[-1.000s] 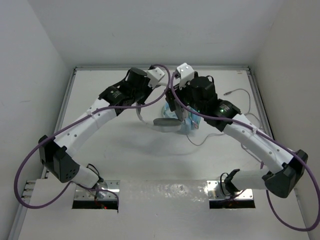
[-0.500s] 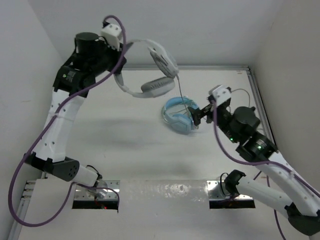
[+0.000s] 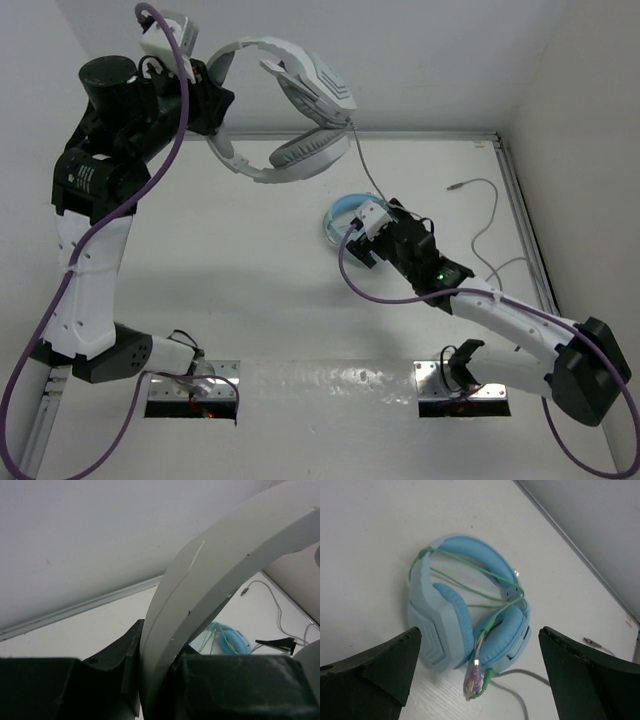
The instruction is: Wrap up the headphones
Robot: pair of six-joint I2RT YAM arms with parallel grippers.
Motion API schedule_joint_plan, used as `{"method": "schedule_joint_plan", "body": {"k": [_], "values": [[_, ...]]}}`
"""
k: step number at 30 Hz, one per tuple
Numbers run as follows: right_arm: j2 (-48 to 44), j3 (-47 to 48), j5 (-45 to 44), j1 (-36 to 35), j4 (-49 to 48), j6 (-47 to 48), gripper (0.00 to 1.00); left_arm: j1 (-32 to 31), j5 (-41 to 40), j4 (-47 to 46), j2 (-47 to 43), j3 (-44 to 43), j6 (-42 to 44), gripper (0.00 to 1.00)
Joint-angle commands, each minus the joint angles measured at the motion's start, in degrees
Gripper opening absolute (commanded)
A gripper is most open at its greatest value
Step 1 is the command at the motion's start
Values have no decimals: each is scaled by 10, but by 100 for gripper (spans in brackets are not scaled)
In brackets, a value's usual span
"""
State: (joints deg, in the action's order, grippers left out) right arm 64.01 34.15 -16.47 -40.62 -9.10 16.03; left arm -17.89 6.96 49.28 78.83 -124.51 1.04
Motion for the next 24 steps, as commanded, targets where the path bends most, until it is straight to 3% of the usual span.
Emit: {"method": "schedule_joint_plan", "body": {"k": [1,4,7,12,19,24], "values": [[-55,7,60,1,-52,8,97,2,4,-38,-2,22,-34,0],[-105,-12,182,1,31,38,90,2,7,-47,11,40,-35,0],[-126,24,333,1,179,40,84,2,21,-56,39,32,-50,0],[-82,115,437,1,318,44,80,3,18,-59,122,-65,-88,0],[9,195,499,1,400,65,83,2,-40,-85,175,-126,-111,0],[-62,153,493,1,282,16,89,5,-56,-95,182,-111,-111,0]]}}
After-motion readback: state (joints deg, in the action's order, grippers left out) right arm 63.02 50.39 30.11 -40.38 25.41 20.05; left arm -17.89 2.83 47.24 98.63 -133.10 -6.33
